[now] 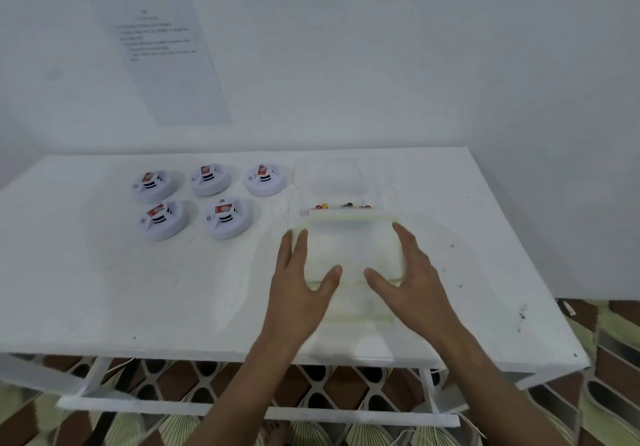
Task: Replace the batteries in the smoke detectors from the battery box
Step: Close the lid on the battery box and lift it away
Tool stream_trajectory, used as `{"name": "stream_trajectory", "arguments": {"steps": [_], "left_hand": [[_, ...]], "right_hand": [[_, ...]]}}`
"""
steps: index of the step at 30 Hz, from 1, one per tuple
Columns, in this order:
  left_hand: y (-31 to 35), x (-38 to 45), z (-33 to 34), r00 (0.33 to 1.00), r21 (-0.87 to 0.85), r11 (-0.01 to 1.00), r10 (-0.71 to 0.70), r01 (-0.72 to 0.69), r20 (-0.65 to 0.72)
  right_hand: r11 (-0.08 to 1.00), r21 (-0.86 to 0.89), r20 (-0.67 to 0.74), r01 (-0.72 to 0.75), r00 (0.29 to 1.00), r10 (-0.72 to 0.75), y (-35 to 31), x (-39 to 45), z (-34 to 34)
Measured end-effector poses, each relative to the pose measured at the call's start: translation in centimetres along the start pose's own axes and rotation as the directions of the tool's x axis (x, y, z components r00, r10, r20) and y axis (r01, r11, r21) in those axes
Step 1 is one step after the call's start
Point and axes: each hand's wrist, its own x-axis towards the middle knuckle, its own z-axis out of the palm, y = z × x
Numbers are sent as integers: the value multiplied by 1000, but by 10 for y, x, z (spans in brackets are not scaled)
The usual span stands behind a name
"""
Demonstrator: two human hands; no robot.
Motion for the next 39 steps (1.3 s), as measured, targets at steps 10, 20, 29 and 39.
{"name": "stream_trajectory", "arguments": {"steps": [10, 20, 29, 39], "left_hand": [[5, 134, 1, 988, 125, 987, -116, 103, 102], [-10, 135, 13, 982, 46, 990, -135, 130, 129], [-17, 114, -3, 984, 64, 995, -83, 74, 156], [-18, 159, -23, 934, -99, 954, -253, 285, 252]], "right_hand": [[996, 11, -72, -93, 993, 94, -12, 117, 10], [983, 96, -99, -159, 981, 168, 9, 130, 25], [993, 24, -22, -117, 993, 117, 23, 103, 17], [976, 96, 66, -194, 980, 188, 16, 148, 2]]}}
